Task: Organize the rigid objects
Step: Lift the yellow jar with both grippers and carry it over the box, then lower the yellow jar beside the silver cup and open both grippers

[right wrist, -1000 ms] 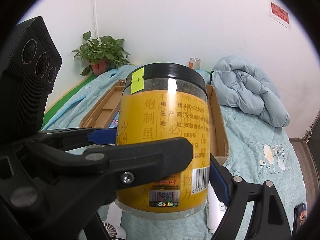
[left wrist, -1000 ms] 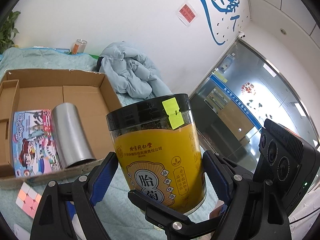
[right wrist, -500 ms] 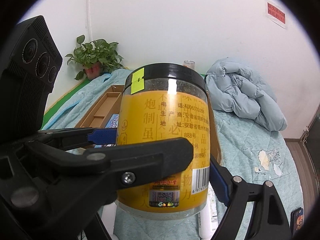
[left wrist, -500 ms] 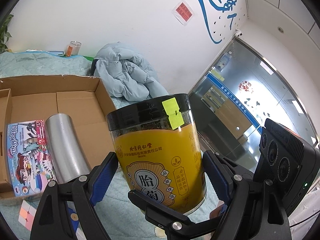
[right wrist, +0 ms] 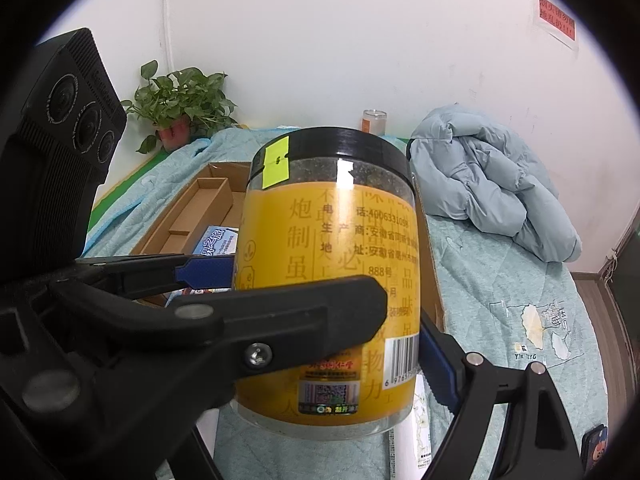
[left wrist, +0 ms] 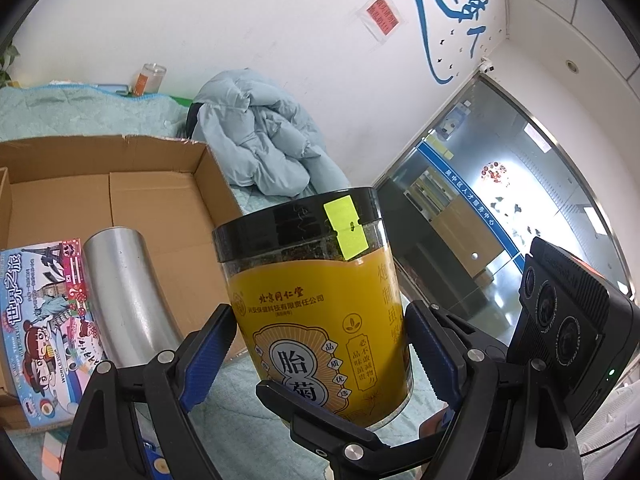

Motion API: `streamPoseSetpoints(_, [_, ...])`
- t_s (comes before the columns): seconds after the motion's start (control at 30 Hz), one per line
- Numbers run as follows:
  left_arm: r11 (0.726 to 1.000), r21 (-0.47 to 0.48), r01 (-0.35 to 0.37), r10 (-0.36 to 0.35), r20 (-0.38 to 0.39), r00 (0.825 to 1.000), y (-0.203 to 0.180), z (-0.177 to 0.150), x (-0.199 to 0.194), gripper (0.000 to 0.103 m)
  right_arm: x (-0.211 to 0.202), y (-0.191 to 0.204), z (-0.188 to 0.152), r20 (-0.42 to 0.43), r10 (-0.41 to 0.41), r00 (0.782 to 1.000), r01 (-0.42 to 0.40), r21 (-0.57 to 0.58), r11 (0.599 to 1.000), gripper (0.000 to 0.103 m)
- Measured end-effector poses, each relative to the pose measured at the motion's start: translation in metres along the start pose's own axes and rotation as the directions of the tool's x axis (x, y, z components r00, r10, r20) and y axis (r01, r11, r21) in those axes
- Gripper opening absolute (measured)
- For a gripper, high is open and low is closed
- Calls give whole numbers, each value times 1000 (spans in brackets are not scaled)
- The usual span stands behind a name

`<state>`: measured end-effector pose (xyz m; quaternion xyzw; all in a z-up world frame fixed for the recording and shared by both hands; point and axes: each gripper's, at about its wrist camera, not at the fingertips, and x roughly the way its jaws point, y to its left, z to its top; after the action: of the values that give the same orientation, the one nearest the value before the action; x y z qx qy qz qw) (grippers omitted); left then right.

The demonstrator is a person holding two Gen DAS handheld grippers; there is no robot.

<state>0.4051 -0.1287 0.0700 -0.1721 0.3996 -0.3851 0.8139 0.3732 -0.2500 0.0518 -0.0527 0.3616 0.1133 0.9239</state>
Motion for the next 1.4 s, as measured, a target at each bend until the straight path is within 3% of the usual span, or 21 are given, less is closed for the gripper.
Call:
streamPoseSetpoints(0.33, [995, -92, -47, 39, -93, 995, 47, 15, 51, 84, 49, -18, 4, -108, 52, 993, -47, 44, 998, 84])
streamPoseSetpoints(0.5, [982, -149, -114, 89, -164, 982, 70, 19, 80, 84, 84, -33, 3, -187, 130, 974, -115, 88, 989, 84])
streamPoseSetpoints(0.63, [975, -164, -151, 123, -166, 978, 76, 27, 91, 85, 96, -41, 4, -186, 181, 966, -164, 106, 981, 85])
streamPoseSetpoints(0.7, [971, -154, -182, 151, -198, 969, 78, 30, 100, 85, 102, -45, 6, -190, 197, 962, -180, 106, 978, 85])
streamPoseSetpoints(0.83, [956, -185, -229, 177, -263, 948, 88, 28, 117, 84, 125, -56, -1, -250, 264, 932, -227, 169, 959, 85])
streamPoseSetpoints(1.1, [949, -111, -295, 247, -320, 915, 82, 30, 136, 85, 139, -66, -5, -297, 321, 899, -255, 241, 936, 85])
streamPoseSetpoints(1.4, [939, -85, -333, 286, -340, 896, 80, 30, 134, 84, 144, -68, -7, -317, 359, 878, -271, 290, 918, 85])
